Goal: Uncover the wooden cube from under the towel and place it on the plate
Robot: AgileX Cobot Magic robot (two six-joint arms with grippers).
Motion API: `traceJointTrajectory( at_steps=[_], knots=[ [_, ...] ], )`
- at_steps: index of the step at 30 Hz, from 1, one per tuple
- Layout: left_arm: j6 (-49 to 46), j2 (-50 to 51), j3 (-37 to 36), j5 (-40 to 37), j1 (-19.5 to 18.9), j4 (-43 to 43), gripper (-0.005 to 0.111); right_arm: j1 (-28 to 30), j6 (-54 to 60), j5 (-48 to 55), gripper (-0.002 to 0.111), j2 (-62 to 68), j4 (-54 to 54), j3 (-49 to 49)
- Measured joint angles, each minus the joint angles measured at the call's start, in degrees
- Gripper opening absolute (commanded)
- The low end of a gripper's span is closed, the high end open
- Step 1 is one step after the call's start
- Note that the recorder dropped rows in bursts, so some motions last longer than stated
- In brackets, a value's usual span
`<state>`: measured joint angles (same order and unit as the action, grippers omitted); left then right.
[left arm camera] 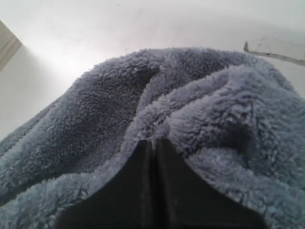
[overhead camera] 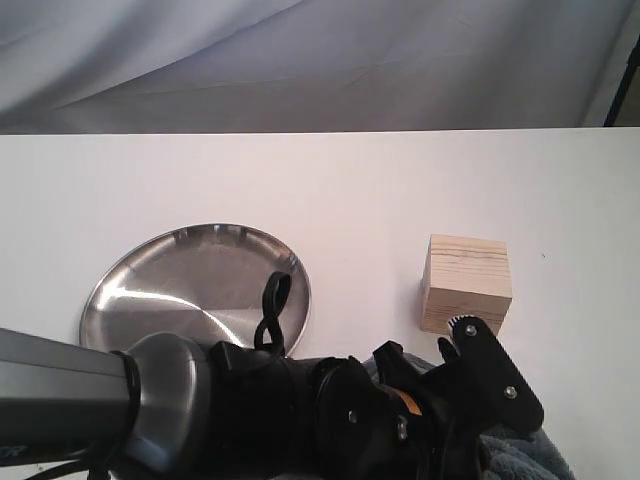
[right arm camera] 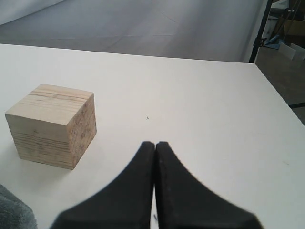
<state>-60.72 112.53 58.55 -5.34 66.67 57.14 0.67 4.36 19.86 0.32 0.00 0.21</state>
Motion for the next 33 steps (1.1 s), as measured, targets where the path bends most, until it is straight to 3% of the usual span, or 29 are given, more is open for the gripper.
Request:
traceJointTrajectory(
  at_steps=[9, 13, 18, 23, 26, 33],
  knots=[
    [0.0, 0.0, 0.11, 0.22, 0.0, 0.99, 0.001, 0.0, 0.0, 0.0, 0.0, 0.0, 0.0, 0.0],
    [0.12, 0.0, 0.11, 0.22, 0.0, 0.99, 0.006, 0.0, 0.0, 0.0, 0.0, 0.0, 0.0, 0.0],
    [0.12, 0.0, 0.11, 0.22, 0.0, 0.99, 0.03, 0.0, 0.0, 0.0, 0.0, 0.0, 0.0, 0.0],
    [0.12, 0.0, 0.11, -0.01, 0.0, 1.12, 0.076, 0.0, 0.0, 0.0, 0.0, 0.0, 0.0, 0.0],
    [0.12, 0.0, 0.11, -0.36, 0.0, 1.97, 0.096, 0.0, 0.0, 0.0, 0.0, 0.0, 0.0, 0.0],
    [0.12, 0.0, 3.95, -5.09, 0.0, 3.28, 0.1, 0.0, 0.0, 0.0, 0.0, 0.0, 0.0, 0.0]
  ],
)
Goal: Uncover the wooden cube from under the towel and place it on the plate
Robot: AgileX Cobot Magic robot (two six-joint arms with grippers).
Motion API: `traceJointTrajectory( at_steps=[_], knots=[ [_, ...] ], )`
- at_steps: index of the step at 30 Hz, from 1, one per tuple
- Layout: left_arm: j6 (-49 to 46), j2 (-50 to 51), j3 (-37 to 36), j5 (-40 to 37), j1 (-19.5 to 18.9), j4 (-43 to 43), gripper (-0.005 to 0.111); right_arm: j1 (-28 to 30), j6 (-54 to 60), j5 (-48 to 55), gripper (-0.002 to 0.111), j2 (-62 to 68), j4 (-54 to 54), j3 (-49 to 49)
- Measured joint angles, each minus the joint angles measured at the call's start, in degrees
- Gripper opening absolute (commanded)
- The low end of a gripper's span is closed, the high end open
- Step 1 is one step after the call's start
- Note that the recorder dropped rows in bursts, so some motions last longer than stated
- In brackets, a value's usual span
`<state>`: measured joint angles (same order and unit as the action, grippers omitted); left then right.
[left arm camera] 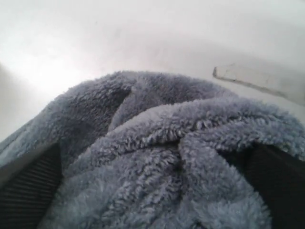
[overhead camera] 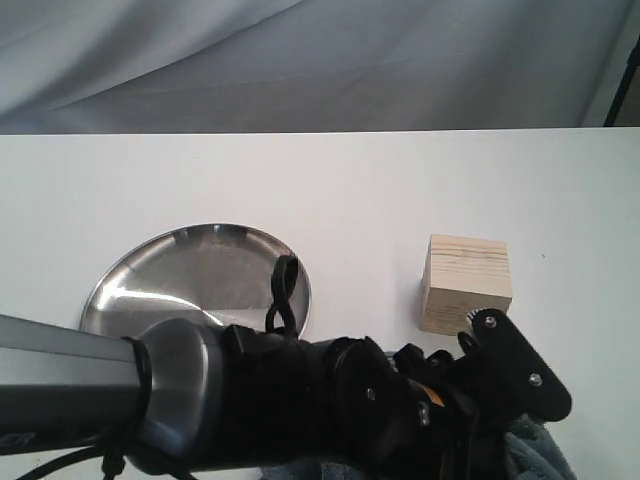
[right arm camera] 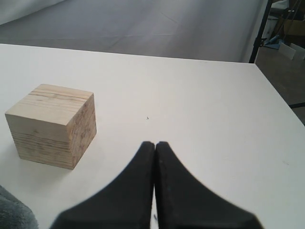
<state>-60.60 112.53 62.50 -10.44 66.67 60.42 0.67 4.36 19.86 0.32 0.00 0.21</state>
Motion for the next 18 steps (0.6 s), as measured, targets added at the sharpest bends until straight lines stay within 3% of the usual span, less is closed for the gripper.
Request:
traceJointTrajectory(
  at_steps=[6, 18],
  knots=[
    [0.0, 0.0, 3.44, -2.43, 0.0, 0.0, 0.1, 0.0, 0.0, 0.0, 0.0, 0.0, 0.0, 0.0],
    [2.85, -7.15, 3.58, -7.16, -2.17, -11.31, 0.1, 0.0, 0.0, 0.0, 0.0, 0.0, 0.0, 0.0]
  ],
)
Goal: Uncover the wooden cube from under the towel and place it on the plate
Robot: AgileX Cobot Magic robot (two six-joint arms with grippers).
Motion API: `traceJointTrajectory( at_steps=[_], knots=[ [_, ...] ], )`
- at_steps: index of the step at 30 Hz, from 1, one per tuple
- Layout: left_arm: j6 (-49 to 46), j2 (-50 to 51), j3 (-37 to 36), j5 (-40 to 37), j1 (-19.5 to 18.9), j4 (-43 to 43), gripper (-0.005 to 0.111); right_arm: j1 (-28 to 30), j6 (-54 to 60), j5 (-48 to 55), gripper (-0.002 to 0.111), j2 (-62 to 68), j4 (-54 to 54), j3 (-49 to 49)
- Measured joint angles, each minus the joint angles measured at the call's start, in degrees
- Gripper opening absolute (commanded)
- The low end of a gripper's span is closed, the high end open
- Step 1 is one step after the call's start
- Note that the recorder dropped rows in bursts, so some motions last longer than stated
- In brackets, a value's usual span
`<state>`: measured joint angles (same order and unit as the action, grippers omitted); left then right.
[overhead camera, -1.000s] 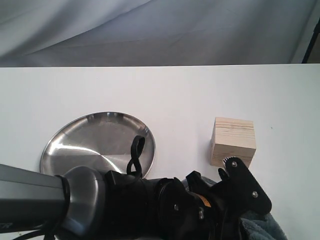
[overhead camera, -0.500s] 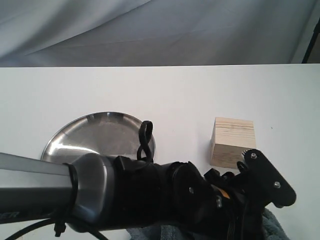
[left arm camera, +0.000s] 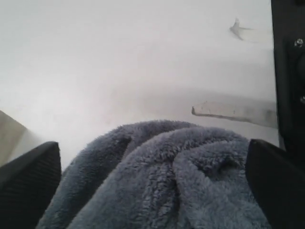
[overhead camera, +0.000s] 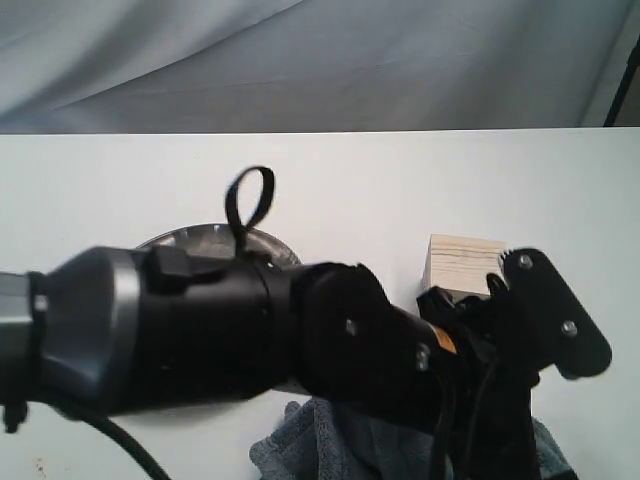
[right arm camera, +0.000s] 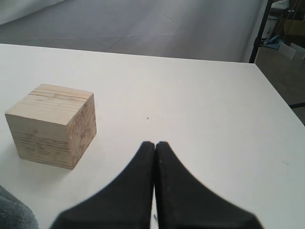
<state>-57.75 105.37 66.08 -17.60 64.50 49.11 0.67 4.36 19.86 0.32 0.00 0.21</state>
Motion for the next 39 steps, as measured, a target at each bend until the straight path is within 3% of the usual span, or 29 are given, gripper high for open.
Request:
traceJointTrajectory(
  at_steps=[8, 14, 22, 29, 35, 39],
  knots=[
    [0.15, -5.99, 0.0, 0.55, -4.86, -0.24, 0.099, 0.0, 0.0, 0.0, 0.0, 0.0, 0.0, 0.0],
    [0.15, -6.23, 0.0, 10.32, -7.67, -0.49, 0.099, 0.0, 0.0, 0.0, 0.0, 0.0, 0.0, 0.0],
    [3.86, -4.79, 0.0, 21.93, -7.85, 0.41, 0.096, 0.0, 0.0, 0.0, 0.0, 0.0, 0.0, 0.0],
    [5.93, -2.46, 0.0, 27.2, -7.85, 0.63, 0.056, 0.0, 0.0, 0.0, 0.0, 0.0, 0.0, 0.0],
    [9.08, 0.25, 0.0, 32.61, -7.85, 0.63, 0.0, 0.0, 0.0, 0.0, 0.0, 0.0, 0.0, 0.0],
    [16.57, 1.56, 0.0, 36.02, -7.85, -2.44, 0.001, 0.0, 0.0, 0.0, 0.0, 0.0, 0.0, 0.0]
  ],
)
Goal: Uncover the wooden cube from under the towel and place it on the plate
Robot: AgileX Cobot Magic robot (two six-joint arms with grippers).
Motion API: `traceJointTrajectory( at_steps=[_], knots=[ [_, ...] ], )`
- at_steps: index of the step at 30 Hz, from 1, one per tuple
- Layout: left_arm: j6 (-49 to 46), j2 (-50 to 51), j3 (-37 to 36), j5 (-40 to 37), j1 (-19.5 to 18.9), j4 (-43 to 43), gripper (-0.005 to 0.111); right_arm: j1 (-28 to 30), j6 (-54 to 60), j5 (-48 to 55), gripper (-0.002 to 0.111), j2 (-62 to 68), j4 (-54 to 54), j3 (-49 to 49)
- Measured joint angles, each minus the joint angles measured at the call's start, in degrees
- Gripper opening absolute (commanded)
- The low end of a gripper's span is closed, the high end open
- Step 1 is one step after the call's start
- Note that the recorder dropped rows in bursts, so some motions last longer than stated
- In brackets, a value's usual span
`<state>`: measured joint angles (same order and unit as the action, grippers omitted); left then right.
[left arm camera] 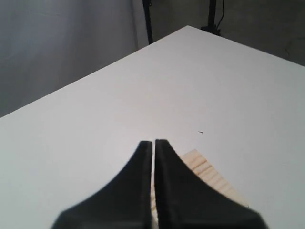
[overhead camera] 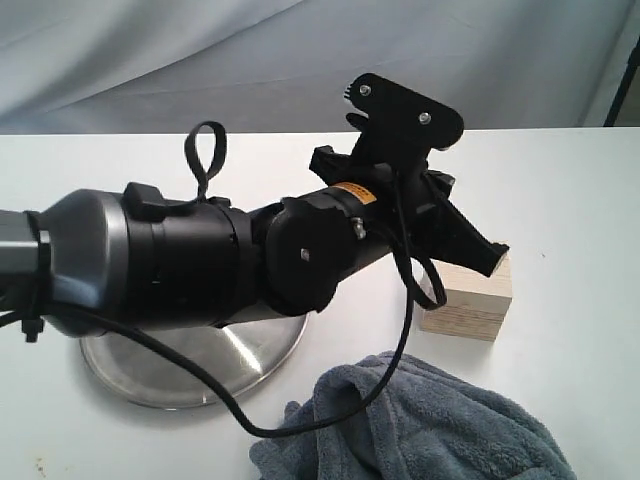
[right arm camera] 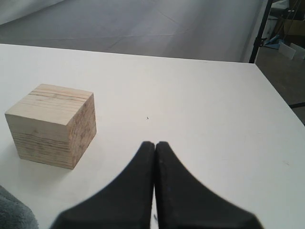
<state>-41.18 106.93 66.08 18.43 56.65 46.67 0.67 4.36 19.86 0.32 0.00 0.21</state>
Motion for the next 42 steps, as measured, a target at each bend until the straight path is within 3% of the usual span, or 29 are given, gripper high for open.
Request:
traceJointTrajectory(
  at_steps=[7, 11, 21, 25, 30, 37, 39, 42],
  knots=[
    [19.63, 0.26, 0.0, 2.04, 0.0, -17.57, 0.001, 0.0, 0.0, 0.0, 0.0, 0.0, 0.0, 0.0],
    [26.19, 0.26, 0.0, 2.14, 0.0, -26.75, 0.001, 0.0, 0.0, 0.0, 0.0, 0.0, 0.0, 0.0],
    [38.95, 2.74, 0.0, 2.4, 0.0, -29.46, 0.0, 0.0, 0.0, 0.0, 0.0, 0.0, 0.0, 0.0],
    [40.36, 7.36, 1.98, -0.02, 0.32, -28.87, 0.0, 0.0, 0.0, 0.0, 0.0, 0.0, 0.0, 0.0],
    [40.42, 13.19, 9.35, -7.45, 0.57, -28.48, 0.0, 0.0, 0.0, 0.0, 0.0, 0.0, 0.0, 0.0],
    [36.93, 15.51, 16.72, -16.34, 0.67, -34.77, 0.0, 0.0, 0.0, 0.0, 0.0, 0.0, 0.0, 0.0],
    [35.33, 15.51, 17.27, -18.43, 0.67, -37.81, 0.0, 0.0, 0.0, 0.0, 0.0, 0.0, 0.0, 0.0],
    [28.8, 15.02, 17.62, -28.15, 0.67, -52.74, 0.0, 0.0, 0.0, 0.0, 0.0, 0.0, 0.0, 0.0]
  ],
)
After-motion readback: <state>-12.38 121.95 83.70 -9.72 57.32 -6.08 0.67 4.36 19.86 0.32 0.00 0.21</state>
